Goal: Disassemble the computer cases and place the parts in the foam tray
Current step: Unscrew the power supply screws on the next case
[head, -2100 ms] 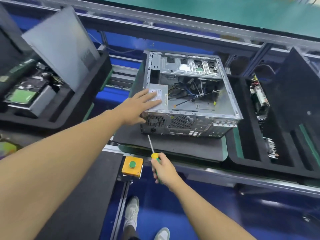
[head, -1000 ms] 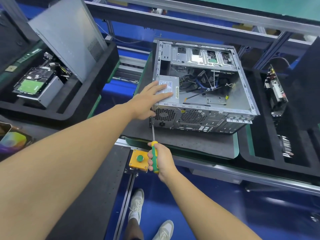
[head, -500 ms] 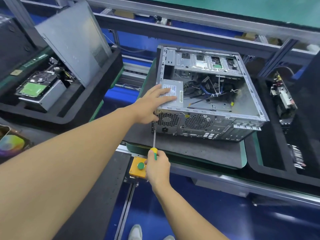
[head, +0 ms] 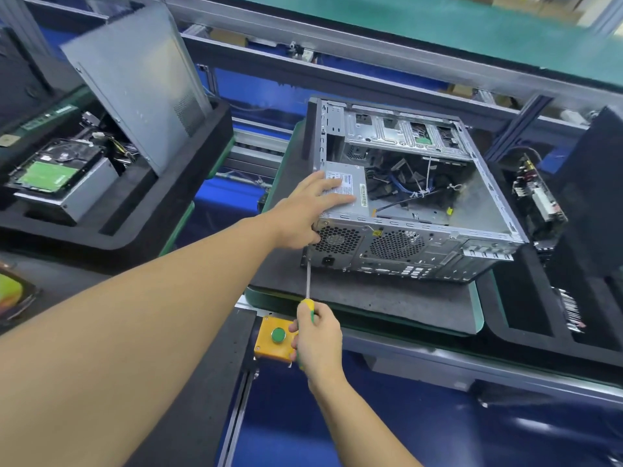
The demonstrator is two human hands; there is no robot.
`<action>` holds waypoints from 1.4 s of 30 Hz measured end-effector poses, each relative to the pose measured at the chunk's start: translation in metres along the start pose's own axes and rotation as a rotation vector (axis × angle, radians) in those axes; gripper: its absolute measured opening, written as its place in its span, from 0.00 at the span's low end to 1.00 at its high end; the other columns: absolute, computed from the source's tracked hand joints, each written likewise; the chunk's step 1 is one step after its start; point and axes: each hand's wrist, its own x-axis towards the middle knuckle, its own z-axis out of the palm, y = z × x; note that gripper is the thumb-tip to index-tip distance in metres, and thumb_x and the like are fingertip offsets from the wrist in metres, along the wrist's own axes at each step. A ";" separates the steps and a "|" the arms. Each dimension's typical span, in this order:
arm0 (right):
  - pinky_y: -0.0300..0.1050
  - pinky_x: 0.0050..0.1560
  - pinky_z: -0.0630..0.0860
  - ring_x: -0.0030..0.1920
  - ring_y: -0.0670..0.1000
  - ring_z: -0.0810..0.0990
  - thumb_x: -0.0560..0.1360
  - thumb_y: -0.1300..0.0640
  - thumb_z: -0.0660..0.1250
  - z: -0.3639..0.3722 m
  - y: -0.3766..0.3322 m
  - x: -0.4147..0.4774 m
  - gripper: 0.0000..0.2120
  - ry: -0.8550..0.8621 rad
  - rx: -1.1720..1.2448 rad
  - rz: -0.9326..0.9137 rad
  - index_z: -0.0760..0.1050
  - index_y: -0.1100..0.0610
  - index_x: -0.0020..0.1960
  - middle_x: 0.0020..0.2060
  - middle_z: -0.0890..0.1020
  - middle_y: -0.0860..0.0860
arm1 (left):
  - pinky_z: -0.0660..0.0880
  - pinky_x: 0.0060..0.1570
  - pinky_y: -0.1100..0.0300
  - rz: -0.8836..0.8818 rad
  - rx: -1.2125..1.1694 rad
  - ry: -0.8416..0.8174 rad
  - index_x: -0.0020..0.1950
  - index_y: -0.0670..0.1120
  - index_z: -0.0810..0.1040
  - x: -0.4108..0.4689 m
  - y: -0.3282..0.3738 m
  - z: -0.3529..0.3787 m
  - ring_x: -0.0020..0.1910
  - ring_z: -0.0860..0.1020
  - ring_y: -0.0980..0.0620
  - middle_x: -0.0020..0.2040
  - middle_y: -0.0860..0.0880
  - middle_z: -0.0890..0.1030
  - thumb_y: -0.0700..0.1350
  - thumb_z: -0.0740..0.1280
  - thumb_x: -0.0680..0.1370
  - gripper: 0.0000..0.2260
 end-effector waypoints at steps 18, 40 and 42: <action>0.45 0.30 0.73 0.31 0.52 0.75 0.83 0.49 0.58 -0.021 -0.006 0.018 0.22 -0.467 0.492 0.376 0.80 0.67 0.56 0.39 0.82 0.59 | 0.57 0.74 0.36 0.019 -0.007 0.009 0.78 0.62 0.59 0.001 -0.001 0.001 0.80 0.40 0.55 0.81 0.56 0.50 0.35 0.75 0.73 0.42; 0.47 0.35 0.78 0.34 0.51 0.77 0.83 0.56 0.63 -0.030 -0.018 0.018 0.08 -0.305 0.155 0.216 0.70 0.61 0.48 0.42 0.79 0.57 | 0.59 0.74 0.38 -0.014 -0.007 -0.007 0.78 0.61 0.60 -0.005 0.007 -0.002 0.80 0.39 0.55 0.81 0.56 0.49 0.35 0.74 0.73 0.41; 0.49 0.35 0.81 0.33 0.51 0.78 0.81 0.57 0.66 -0.028 -0.014 0.018 0.09 -0.230 0.089 0.172 0.65 0.57 0.49 0.45 0.76 0.58 | 0.59 0.74 0.38 -0.012 -0.005 -0.005 0.78 0.61 0.60 -0.004 0.007 -0.002 0.80 0.39 0.55 0.81 0.56 0.49 0.35 0.74 0.73 0.41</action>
